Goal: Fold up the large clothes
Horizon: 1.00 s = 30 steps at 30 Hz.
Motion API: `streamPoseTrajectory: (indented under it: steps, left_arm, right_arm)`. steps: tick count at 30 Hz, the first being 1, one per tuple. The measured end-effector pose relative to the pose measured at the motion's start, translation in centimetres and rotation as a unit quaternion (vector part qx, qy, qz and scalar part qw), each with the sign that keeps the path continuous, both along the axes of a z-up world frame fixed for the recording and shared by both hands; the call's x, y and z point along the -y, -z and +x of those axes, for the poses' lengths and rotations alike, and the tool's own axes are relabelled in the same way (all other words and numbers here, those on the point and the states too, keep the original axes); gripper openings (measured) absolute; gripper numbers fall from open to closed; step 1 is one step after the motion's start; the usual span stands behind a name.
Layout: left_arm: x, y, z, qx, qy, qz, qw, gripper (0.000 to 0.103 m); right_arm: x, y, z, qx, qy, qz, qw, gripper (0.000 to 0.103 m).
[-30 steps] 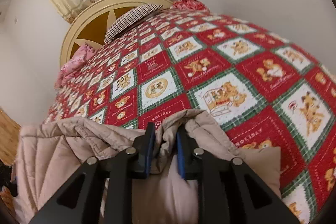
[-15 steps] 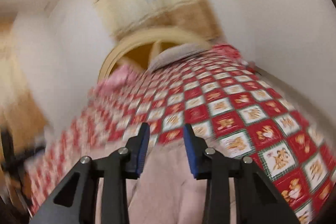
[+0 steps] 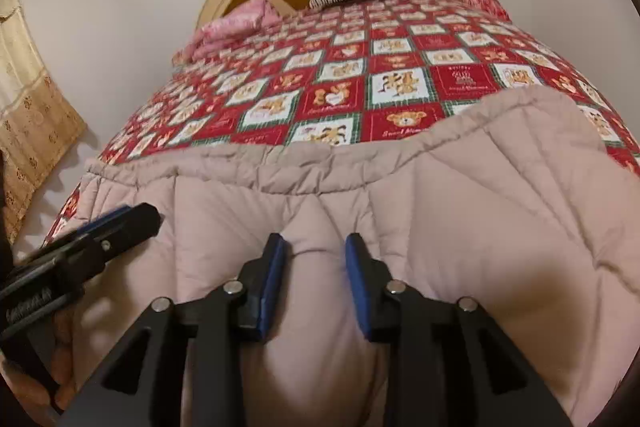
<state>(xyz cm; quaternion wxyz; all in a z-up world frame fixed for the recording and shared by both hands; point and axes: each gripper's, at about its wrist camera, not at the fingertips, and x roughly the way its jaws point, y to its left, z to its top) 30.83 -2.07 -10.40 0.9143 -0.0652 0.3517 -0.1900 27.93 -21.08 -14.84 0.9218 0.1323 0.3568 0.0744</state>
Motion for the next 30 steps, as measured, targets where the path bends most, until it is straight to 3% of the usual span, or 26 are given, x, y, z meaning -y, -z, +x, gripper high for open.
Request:
streamPoseTrajectory:
  steps: [4, 12, 14, 16, 19, 22, 25, 27, 30]
  left_arm:
    - [1.1, 1.9, 0.4, 0.019, 0.004, 0.019, 0.9996, 0.069]
    - [2.8, 3.5, 1.9, -0.014, 0.002, 0.08, 0.9967, 0.073]
    - [2.7, 3.7, 1.9, -0.017, 0.001, 0.081, 0.9966, 0.073]
    - [2.7, 3.7, 1.9, -0.017, 0.001, 0.081, 0.9966, 0.073]
    - [2.7, 3.7, 1.9, -0.018, 0.002, 0.082, 0.9965, 0.073]
    - [2.7, 3.8, 2.0, -0.017, 0.002, 0.083, 0.9964, 0.073]
    - [2.9, 3.7, 1.9, -0.014, 0.007, 0.09, 0.9958, 0.074]
    - [3.2, 3.7, 1.8, -0.012, 0.007, 0.097, 0.9952, 0.075]
    - [3.6, 3.6, 1.8, -0.009, 0.007, 0.106, 0.9943, 0.075]
  right_arm:
    - [-0.3, 0.0, -1.2, 0.02, 0.011, -0.006, 1.0, 0.034]
    - [-1.8, -0.2, -0.1, -0.002, 0.037, -0.042, 0.998, 0.035]
    - [-1.5, -1.3, 0.0, -0.013, 0.031, -0.029, 0.999, 0.035]
    - [-0.4, -3.9, -0.7, 0.017, 0.033, -0.019, 0.999, 0.035]
    - [1.2, -6.6, -0.7, 0.038, 0.06, -0.094, 0.993, 0.035]
    - [4.9, -5.1, 0.7, -0.02, 0.091, -0.126, 0.988, 0.035]
    - [8.9, -1.4, 0.4, -0.055, 0.105, -0.071, 0.99, 0.025]
    - [11.1, 0.2, -0.8, -0.027, 0.118, 0.003, 0.993, 0.015]
    - [11.8, 1.3, -1.1, -0.014, 0.133, 0.026, 0.991, 0.007]
